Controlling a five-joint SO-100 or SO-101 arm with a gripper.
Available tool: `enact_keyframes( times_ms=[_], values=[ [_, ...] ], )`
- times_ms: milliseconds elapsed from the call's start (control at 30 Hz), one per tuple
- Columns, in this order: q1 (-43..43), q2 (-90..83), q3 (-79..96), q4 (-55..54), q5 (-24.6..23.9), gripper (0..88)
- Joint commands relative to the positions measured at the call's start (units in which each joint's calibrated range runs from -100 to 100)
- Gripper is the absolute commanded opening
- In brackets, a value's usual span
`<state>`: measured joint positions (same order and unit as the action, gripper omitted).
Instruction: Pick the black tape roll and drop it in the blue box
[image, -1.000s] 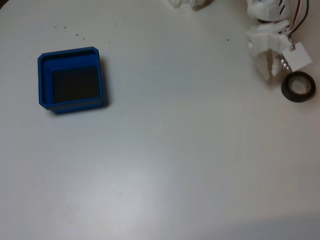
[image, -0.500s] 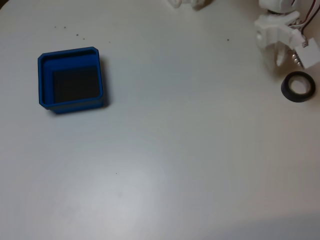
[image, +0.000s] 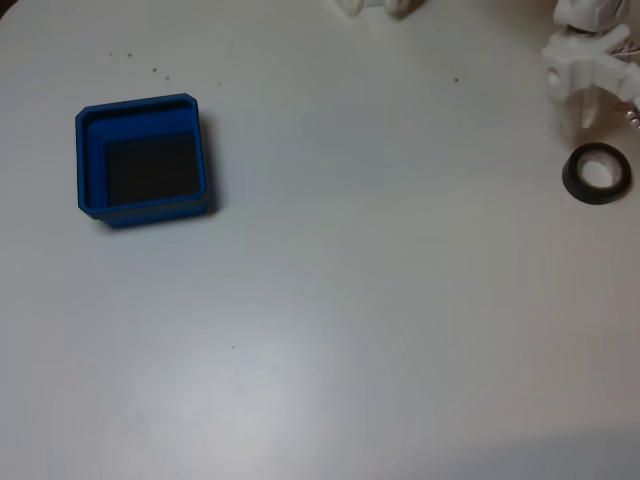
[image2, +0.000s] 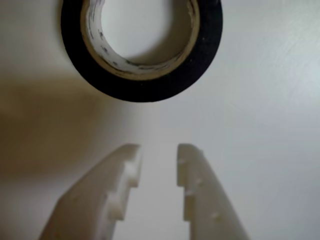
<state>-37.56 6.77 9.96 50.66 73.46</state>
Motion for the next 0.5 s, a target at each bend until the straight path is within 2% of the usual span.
enact_keyframes(
  times_ms=[0,467],
  values=[
    [0.2,0.7,-5.7,0.5,-0.1,0.8],
    [0.4,2.0,-9.1,0.5,0.4,0.8]
  ],
)
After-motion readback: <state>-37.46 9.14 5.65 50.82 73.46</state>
